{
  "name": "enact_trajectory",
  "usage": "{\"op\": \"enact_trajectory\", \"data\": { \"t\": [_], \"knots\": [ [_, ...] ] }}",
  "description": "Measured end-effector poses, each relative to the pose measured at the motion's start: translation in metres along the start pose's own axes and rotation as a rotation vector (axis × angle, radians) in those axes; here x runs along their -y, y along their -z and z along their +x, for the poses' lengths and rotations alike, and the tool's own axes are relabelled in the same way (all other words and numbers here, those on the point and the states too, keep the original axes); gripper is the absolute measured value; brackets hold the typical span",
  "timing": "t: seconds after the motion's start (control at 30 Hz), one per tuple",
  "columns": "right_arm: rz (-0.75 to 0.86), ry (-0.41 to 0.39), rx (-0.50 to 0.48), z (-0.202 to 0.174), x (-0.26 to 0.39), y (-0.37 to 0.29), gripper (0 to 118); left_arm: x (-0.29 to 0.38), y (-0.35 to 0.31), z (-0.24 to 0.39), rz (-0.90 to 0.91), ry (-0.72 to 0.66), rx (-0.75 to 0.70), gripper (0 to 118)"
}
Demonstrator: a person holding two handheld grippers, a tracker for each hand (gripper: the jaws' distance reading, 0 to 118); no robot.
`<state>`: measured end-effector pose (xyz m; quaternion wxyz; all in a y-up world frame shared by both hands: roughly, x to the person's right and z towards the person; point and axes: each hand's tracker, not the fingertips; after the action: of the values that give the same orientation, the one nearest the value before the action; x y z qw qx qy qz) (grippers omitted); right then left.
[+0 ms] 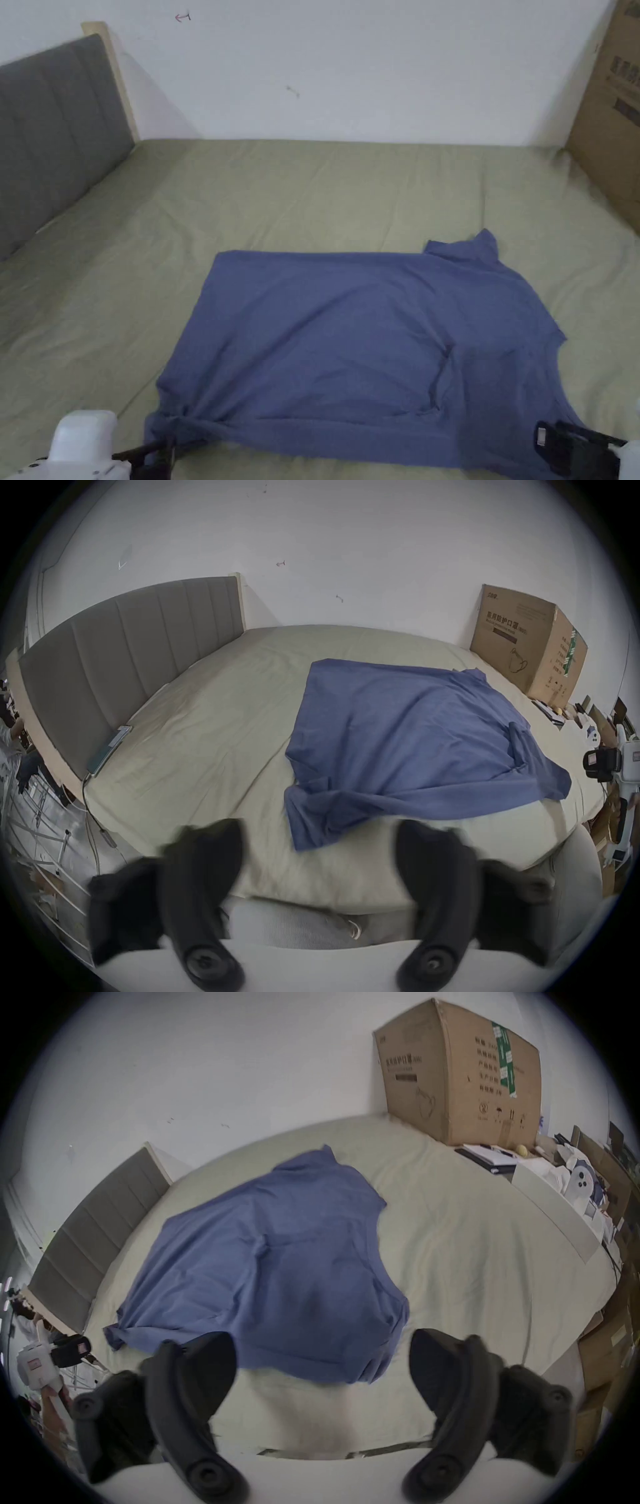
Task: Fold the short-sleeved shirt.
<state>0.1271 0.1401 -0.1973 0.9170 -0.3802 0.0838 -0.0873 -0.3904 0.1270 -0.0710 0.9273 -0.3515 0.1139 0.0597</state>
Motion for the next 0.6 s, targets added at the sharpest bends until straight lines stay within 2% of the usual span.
{"op": "enact_trajectory", "data": {
  "t": [0.03,0.07,0.1,0.13,0.17,0.2,0.3,0.33,0.37,0.43,0.47,0.6],
  "knots": [
    [0.016,0.002,-0.002,-0.005,0.002,-0.007,70,0.004,-0.001,0.000,0.001,-0.001,-0.003,42],
    [0.032,-0.003,0.000,-0.010,0.007,-0.011,43,0.008,-0.002,0.005,-0.001,-0.003,-0.013,21],
    [0.035,-0.009,0.008,-0.013,0.011,-0.012,19,0.012,0.001,0.005,-0.003,-0.002,-0.018,11],
    [0.039,-0.017,0.013,-0.016,0.016,-0.011,7,0.014,0.003,0.004,-0.019,-0.009,-0.033,5],
    [0.038,-0.031,0.025,-0.021,0.019,-0.011,4,0.016,0.006,0.003,-0.044,-0.030,-0.051,0],
    [0.030,-0.033,0.037,-0.022,0.022,-0.009,0,0.015,0.008,-0.001,-0.046,-0.040,-0.046,0],
    [-0.018,0.006,-0.001,-0.019,0.025,-0.002,0,0.006,0.010,-0.005,-0.045,-0.053,-0.030,0],
    [-0.011,0.014,-0.003,-0.018,0.025,-0.001,0,0.002,0.014,-0.011,-0.037,-0.053,-0.022,6],
    [-0.005,0.013,0.002,-0.019,0.025,-0.001,0,-0.005,0.020,-0.012,-0.040,-0.042,-0.015,25],
    [-0.008,-0.006,0.010,-0.021,0.021,0.001,0,-0.016,0.034,-0.008,-0.079,-0.004,-0.040,86],
    [-0.005,-0.016,0.022,-0.022,0.019,0.001,0,-0.024,0.040,-0.001,-0.112,0.020,-0.059,91],
    [-0.027,0.013,0.004,-0.018,0.017,0.007,0,-0.036,0.072,0.004,-0.140,0.040,-0.038,90]
  ]
}}
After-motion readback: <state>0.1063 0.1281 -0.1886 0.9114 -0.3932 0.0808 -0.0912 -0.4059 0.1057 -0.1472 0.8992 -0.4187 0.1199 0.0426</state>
